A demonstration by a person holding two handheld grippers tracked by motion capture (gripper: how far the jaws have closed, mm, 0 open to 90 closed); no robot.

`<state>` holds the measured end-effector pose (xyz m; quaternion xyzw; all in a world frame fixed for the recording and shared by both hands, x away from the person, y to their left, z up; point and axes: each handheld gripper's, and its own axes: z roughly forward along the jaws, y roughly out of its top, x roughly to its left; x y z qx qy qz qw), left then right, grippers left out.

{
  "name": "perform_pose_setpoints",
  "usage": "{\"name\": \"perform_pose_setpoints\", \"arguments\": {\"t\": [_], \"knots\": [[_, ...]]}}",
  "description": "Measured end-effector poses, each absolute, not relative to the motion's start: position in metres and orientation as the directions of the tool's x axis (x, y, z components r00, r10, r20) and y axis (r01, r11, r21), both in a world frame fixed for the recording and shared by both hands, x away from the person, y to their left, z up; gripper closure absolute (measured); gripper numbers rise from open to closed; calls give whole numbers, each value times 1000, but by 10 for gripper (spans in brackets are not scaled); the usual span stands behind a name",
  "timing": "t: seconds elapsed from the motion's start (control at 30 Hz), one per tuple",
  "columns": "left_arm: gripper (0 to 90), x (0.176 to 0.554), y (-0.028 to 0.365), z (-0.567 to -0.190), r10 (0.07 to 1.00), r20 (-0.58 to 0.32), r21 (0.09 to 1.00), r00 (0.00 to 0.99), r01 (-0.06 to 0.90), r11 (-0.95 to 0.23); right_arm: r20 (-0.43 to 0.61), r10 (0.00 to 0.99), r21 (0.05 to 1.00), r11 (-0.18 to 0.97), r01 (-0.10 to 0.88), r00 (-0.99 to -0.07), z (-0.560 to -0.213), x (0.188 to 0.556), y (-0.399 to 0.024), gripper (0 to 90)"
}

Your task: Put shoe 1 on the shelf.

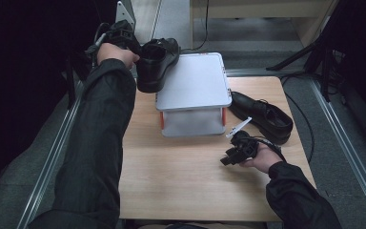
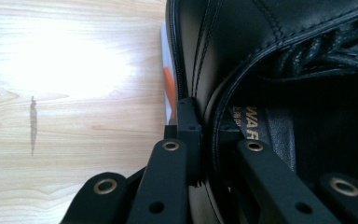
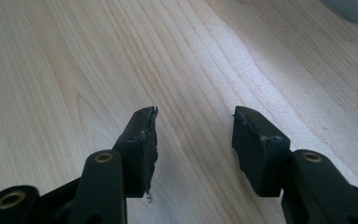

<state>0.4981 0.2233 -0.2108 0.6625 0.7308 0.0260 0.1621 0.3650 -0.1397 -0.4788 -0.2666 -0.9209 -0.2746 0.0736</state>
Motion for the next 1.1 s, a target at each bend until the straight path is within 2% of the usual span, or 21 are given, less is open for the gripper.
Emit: {"name": "perform_pose_setpoints", "arguments": {"t": [0.5,1.1], "knots": [[857,498,196,-231,973,-226,197,-53,975,99,276,452,462,712,529,-848,-479,364,-139,511],[833,497,193,-243,972,-230,139,-54,986,88,273,455,455,715,530,-848,-480,364,-139,514]]}}
